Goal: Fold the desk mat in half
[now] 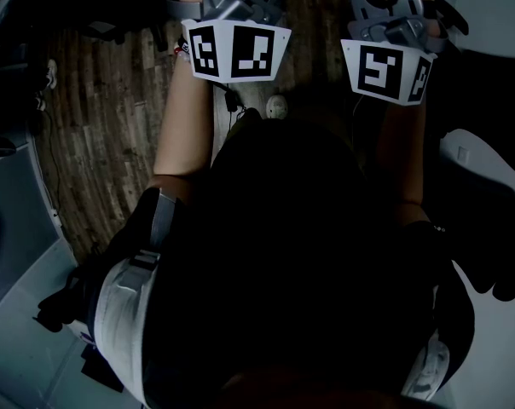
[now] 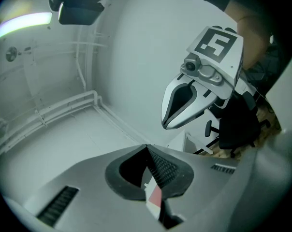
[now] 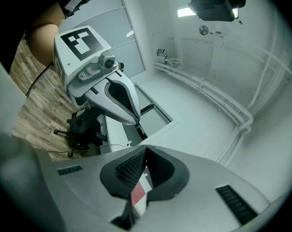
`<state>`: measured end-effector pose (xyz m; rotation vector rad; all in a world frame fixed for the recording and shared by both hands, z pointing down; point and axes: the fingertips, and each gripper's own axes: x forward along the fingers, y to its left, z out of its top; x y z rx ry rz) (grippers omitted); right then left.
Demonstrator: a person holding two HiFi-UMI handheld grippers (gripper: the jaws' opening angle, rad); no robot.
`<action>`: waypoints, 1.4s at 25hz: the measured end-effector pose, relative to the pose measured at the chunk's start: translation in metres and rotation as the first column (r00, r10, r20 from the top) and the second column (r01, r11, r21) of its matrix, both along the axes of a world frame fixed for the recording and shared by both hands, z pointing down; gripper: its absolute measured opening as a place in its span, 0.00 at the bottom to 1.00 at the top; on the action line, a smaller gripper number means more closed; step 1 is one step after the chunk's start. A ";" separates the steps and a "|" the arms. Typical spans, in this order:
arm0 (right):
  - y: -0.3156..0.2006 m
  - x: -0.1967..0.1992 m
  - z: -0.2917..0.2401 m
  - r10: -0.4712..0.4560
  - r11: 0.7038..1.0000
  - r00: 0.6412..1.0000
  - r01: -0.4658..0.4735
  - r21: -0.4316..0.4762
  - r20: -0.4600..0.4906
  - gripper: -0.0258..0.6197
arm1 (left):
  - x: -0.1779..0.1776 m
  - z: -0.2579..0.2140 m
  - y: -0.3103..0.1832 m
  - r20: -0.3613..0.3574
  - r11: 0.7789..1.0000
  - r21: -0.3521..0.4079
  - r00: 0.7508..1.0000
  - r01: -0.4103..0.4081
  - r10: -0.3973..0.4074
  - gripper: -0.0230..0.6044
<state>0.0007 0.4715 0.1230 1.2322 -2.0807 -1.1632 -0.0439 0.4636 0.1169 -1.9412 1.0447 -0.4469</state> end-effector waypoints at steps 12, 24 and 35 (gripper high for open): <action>-0.006 -0.003 0.006 0.009 1.000 1.000 -0.009 -0.008 -0.005 0.09 | -0.010 0.005 -0.008 0.010 1.000 -0.007 1.000 0.010 -0.010 0.05; -0.014 0.000 0.020 0.039 0.999 0.999 -0.039 -0.022 -0.018 0.09 | -0.006 0.021 -0.018 0.028 1.000 -0.029 1.000 -0.010 0.011 0.05; -0.045 -0.007 0.029 0.030 0.999 0.999 -0.030 -0.021 -0.032 0.09 | -0.007 0.029 -0.049 0.046 1.000 -0.028 0.999 -0.010 0.011 0.05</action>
